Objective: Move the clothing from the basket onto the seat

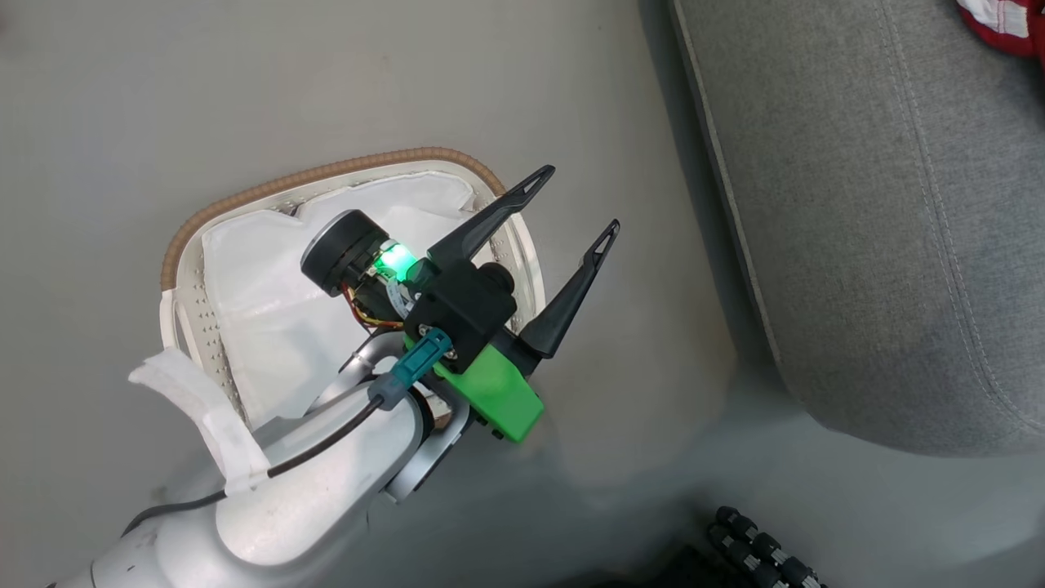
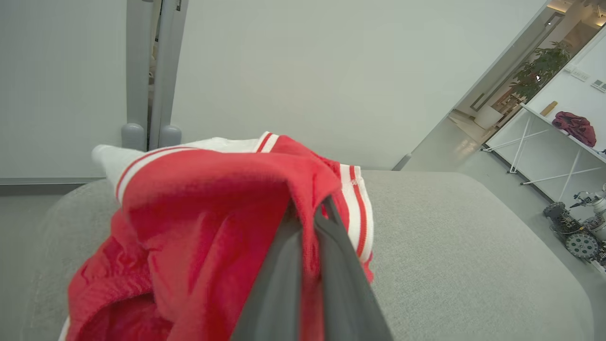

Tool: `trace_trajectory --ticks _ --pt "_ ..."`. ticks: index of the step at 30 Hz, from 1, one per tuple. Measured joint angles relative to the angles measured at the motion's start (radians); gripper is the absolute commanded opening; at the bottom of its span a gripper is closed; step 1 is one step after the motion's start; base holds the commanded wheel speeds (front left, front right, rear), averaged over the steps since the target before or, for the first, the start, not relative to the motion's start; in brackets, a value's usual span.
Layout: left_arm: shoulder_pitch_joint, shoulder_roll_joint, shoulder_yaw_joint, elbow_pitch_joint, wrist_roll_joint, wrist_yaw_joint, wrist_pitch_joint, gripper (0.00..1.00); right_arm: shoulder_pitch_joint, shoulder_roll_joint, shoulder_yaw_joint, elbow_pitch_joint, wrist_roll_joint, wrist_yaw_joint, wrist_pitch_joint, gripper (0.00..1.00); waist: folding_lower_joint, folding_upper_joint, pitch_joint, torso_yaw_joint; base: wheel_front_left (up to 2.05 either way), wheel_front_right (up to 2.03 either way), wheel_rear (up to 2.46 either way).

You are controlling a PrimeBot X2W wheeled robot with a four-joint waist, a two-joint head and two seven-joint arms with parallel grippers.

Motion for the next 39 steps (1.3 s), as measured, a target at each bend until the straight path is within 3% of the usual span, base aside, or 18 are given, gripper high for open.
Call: trace_trajectory --ticks 1,3,4,14,21,27,33,39 --pt "0.0 0.002 -0.002 0.001 0.0 0.0 0.002 1.0 0.001 0.014 -0.006 0.026 -0.007 0.0 -0.009 0.07 0.0 0.0 0.004 0.002 0.0 0.0 0.0" --pt "0.0 0.008 -0.004 0.002 0.001 0.0 0.002 1.0 0.002 0.045 -0.004 0.075 -0.016 0.0 -0.017 0.49 0.0 0.0 0.008 0.006 0.0 0.0 0.0" --pt "0.001 0.009 -0.005 0.002 0.001 0.0 0.002 1.0 0.003 0.057 0.001 0.091 -0.016 0.0 -0.017 1.0 0.0 0.0 0.008 0.006 0.0 0.0 0.0" --pt "0.005 0.003 -0.007 0.014 -0.01 0.005 -0.016 1.0 0.021 0.081 0.054 0.136 -0.002 0.0 -0.061 1.0 -0.0001 0.0 -0.03 -0.011 0.0 0.0 0.0" --pt "0.036 -0.028 0.006 0.06 -0.058 0.002 -0.074 1.0 0.055 0.029 0.1 0.05 0.007 0.0 -0.07 1.0 -0.0001 0.0 -0.11 -0.02 0.0 0.0 0.0" --pt "0.081 -0.051 0.041 0.139 -0.109 -0.004 -0.131 1.0 0.093 0.031 0.174 -0.045 0.005 0.0 -0.049 1.0 -0.0002 0.0 -0.195 -0.012 0.0 0.0 0.0" --pt "0.148 -0.079 0.113 0.214 -0.153 0.006 -0.165 1.0 0.184 0.086 0.233 -0.146 0.036 0.0 -0.009 1.0 -0.0003 0.0 -0.29 0.014 0.0 0.0 0.0" --pt "0.246 -0.088 0.274 0.222 -0.156 0.025 -0.17 1.0 0.32 0.172 0.218 -0.23 0.069 0.0 -0.008 1.0 -0.0003 0.0 -0.372 0.065 0.0 0.0 0.0"
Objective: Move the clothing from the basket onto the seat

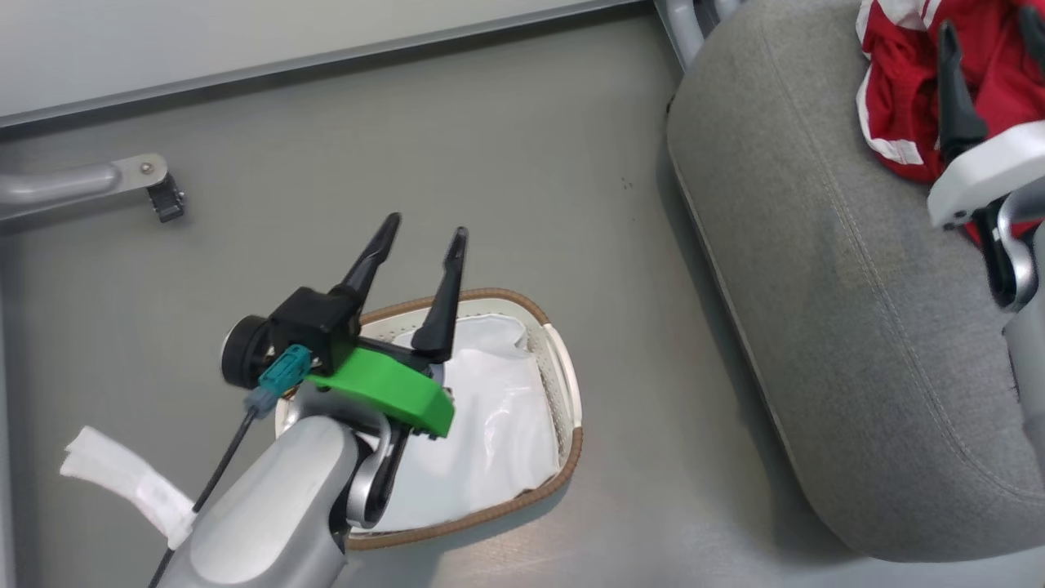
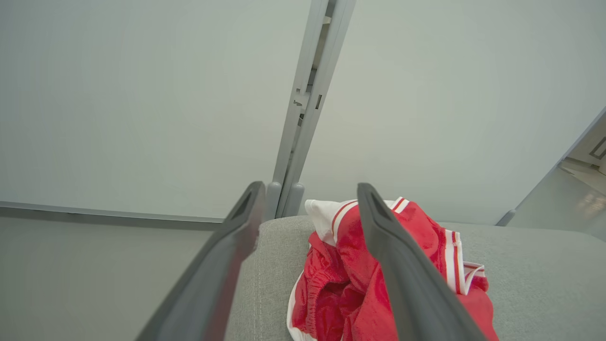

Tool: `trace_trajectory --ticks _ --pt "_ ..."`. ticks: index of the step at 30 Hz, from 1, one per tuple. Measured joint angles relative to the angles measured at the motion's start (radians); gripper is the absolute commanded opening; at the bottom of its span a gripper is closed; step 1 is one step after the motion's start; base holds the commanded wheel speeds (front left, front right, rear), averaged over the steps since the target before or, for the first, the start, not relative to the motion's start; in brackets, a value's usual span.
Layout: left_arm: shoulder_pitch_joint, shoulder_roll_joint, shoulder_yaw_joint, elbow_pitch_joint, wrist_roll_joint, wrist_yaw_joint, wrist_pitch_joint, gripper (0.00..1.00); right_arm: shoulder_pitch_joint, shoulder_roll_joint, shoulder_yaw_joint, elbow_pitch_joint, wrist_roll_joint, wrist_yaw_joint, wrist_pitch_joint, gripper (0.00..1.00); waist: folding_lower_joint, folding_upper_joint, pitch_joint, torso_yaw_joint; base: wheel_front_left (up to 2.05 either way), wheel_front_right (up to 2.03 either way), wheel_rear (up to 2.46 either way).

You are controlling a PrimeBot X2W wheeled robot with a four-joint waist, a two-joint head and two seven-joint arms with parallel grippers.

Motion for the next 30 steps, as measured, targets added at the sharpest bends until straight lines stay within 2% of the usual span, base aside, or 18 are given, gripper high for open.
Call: trace_trajectory --ticks 7,10,16,24,30 --pt "0.178 -0.002 0.207 0.002 0.049 -0.013 0.0 1.0 0.198 0.139 -0.051 -0.078 -0.063 0.0 -0.047 1.0 0.0 0.0 -0.076 0.07 0.0 0.0 0.0" --pt "0.251 -0.01 0.273 0.003 0.073 -0.021 -0.002 1.0 0.292 0.21 -0.058 -0.121 -0.08 0.0 -0.056 1.0 0.0 0.0 -0.109 0.096 0.0 0.0 0.0" --pt "0.364 -0.027 0.352 0.018 0.147 -0.022 -0.002 1.0 0.481 0.285 -0.084 -0.221 -0.108 0.0 -0.066 1.0 0.0 0.0 -0.167 0.148 0.0 0.0 0.0" --pt "0.484 -0.086 0.471 0.001 0.173 -0.029 -0.002 1.0 0.68 0.299 -0.053 -0.367 -0.074 0.0 -0.067 1.0 0.0 0.0 -0.22 0.205 0.0 0.0 0.0" --pt "0.527 -0.106 0.506 -0.006 0.214 -0.042 -0.002 1.0 0.732 0.3 -0.036 -0.409 -0.05 0.0 -0.067 1.0 0.0 0.0 -0.241 0.212 0.0 0.0 0.0"
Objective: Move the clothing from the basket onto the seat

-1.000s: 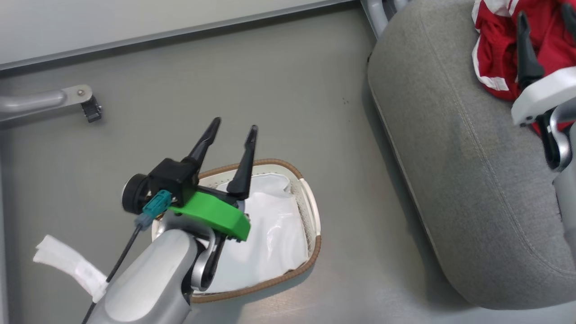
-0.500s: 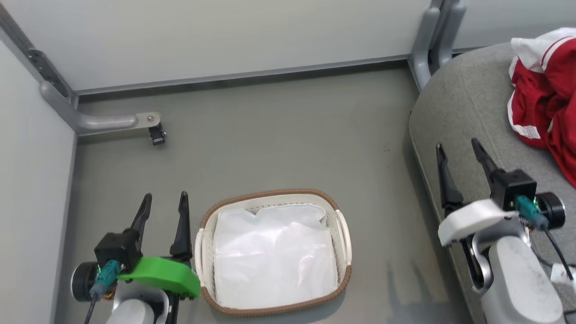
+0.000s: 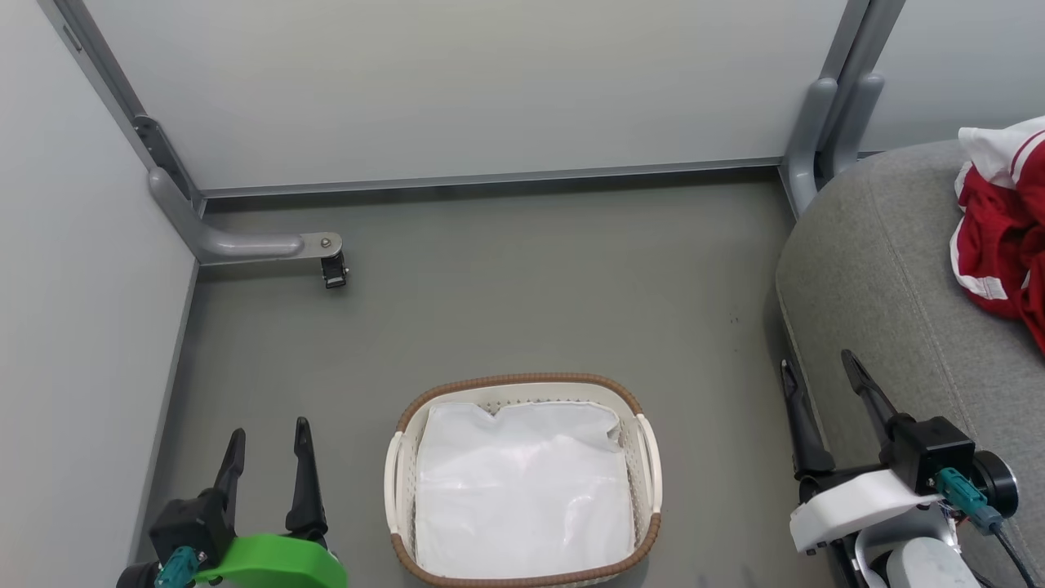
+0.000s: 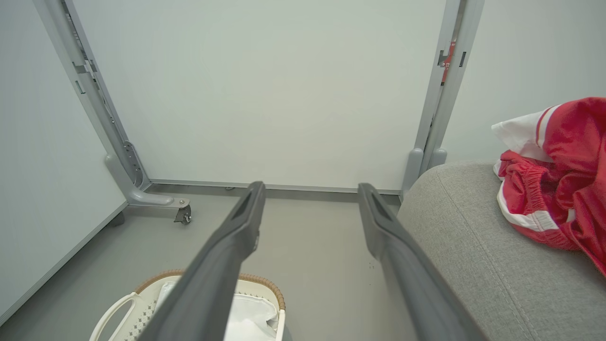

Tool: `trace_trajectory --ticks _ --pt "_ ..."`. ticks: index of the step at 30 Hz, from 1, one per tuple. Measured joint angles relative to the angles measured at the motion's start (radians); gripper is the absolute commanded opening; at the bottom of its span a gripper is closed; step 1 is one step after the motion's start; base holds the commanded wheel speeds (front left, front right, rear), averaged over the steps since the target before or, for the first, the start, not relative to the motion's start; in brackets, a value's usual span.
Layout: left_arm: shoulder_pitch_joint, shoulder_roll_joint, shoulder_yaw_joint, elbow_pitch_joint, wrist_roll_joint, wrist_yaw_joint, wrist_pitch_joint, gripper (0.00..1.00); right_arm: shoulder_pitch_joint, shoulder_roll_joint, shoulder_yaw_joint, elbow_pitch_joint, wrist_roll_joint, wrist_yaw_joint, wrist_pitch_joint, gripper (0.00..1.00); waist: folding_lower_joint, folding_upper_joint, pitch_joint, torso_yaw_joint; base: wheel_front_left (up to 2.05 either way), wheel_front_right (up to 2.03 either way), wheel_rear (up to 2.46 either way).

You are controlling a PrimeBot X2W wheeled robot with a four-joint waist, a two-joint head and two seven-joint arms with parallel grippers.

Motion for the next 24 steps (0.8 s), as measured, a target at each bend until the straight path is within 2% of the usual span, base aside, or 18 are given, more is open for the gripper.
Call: trace_trajectory --ticks 24 --pt "0.015 -0.031 0.011 0.035 0.027 -0.056 0.0 1.0 0.027 0.0 -0.001 0.012 0.033 0.0 0.0 1.0 0.0 0.0 -0.025 0.002 0.0 0.0 0.0"
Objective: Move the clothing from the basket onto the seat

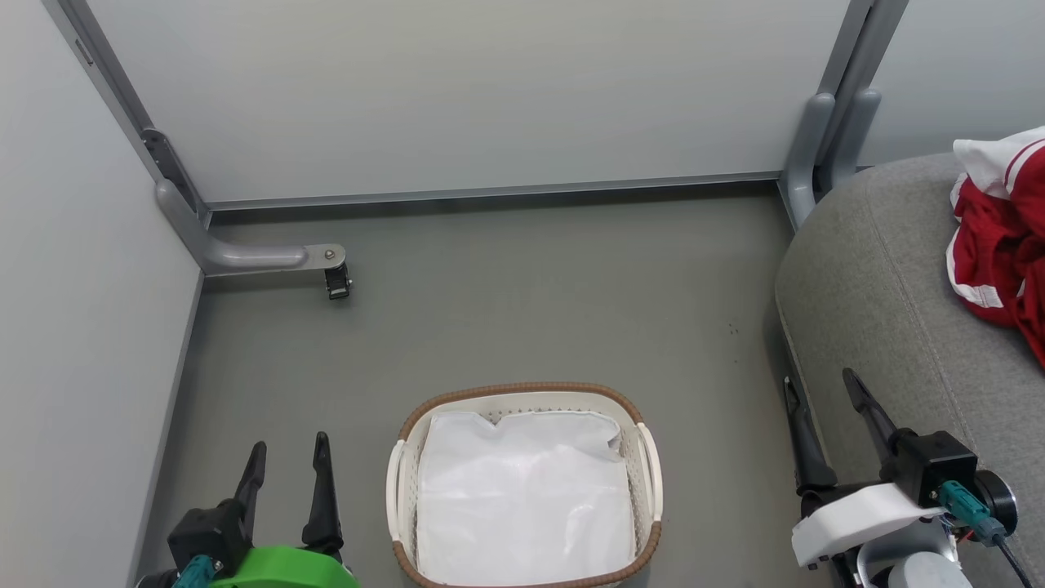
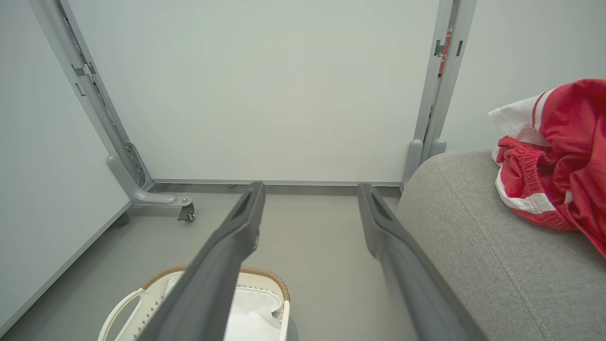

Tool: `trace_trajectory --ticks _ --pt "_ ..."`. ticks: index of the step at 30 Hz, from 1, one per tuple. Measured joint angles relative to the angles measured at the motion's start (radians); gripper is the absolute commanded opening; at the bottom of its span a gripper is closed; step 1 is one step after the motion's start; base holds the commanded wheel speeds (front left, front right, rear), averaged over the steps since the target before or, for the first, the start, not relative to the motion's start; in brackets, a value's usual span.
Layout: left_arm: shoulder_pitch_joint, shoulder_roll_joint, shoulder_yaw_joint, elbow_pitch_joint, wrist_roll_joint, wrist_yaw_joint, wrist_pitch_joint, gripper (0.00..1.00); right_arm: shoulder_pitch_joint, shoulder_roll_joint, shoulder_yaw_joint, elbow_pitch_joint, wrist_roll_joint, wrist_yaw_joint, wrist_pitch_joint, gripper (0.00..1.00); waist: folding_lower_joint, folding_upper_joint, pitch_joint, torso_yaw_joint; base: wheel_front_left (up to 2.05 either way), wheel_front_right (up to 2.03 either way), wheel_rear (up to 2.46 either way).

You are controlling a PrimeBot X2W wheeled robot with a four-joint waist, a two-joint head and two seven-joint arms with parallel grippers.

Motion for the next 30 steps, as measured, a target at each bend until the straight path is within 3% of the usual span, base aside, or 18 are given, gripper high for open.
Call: trace_trajectory --ticks 1,7,30 --pt "0.0 -0.001 0.0 0.001 0.0 -0.001 0.0 0.0 0.0 0.0 0.0 0.001 0.0 0.0 0.0 0.0 0.0 0.0 0.0 0.0 0.0 0.0 0.0" --pt "0.002 -0.005 -0.009 0.043 -0.013 -0.001 0.007 0.0 0.02 0.009 0.002 0.044 0.012 0.0 0.008 0.0 0.0 0.0 -0.001 -0.001 0.0 0.0 0.0" --pt "-0.01 -0.03 0.088 0.034 -0.348 -0.049 0.114 0.0 0.006 0.008 -0.032 0.047 0.431 0.0 0.114 0.0 0.0 0.0 -0.006 -0.008 0.0 0.0 0.0"
